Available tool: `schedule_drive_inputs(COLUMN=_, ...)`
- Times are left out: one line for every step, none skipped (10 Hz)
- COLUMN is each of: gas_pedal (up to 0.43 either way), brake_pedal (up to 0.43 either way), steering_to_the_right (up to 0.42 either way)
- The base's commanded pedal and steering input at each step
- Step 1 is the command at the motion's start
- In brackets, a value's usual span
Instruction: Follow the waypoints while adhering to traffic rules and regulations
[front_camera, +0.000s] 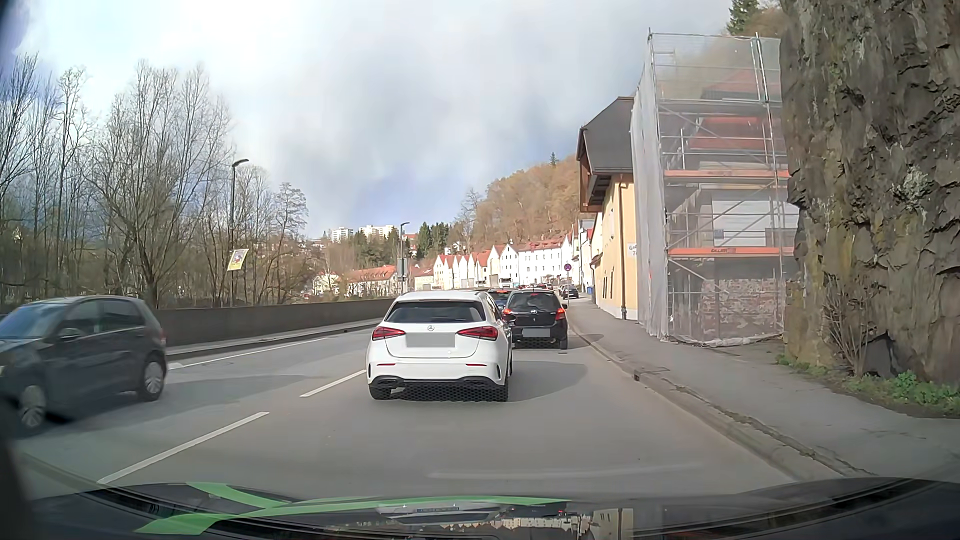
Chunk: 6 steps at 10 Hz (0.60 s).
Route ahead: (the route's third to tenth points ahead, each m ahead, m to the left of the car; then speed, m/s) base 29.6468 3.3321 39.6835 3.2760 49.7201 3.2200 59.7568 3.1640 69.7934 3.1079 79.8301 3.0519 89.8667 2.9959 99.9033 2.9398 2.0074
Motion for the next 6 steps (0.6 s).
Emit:
schedule_drive_inputs(gas_pedal=0.0, brake_pedal=0.152, steering_to_the_right=0.005)
schedule_drive_inputs(gas_pedal=0.0, brake_pedal=0.152, steering_to_the_right=0.005)
schedule_drive_inputs(gas_pedal=0.0, brake_pedal=0.146, steering_to_the_right=0.005)
schedule_drive_inputs(gas_pedal=0.0, brake_pedal=0.134, steering_to_the_right=0.006)
schedule_drive_inputs(gas_pedal=0.0, brake_pedal=0.11, steering_to_the_right=0.006)
schedule_drive_inputs(gas_pedal=0.0, brake_pedal=0.091, steering_to_the_right=0.005)
